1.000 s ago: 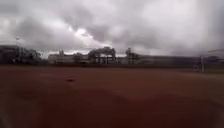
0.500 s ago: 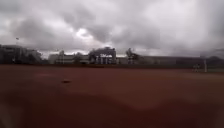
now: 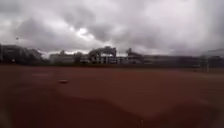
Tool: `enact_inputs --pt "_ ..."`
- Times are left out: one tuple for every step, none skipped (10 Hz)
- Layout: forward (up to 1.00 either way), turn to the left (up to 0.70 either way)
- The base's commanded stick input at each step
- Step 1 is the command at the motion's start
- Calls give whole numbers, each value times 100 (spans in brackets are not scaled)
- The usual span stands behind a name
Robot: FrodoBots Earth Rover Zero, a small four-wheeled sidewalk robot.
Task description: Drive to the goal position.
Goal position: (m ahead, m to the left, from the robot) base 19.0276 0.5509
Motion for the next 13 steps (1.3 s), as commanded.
enact_inputs --pt "70 0" --pt "70 0" --pt "70 0" --pt "70 0" --pt "70 0" --pt "70 0" --pt "70 0" --pt "70 0" --pt "70 0" --pt "70 0" --pt "70 0" --pt "70 0" --pt "70 0"
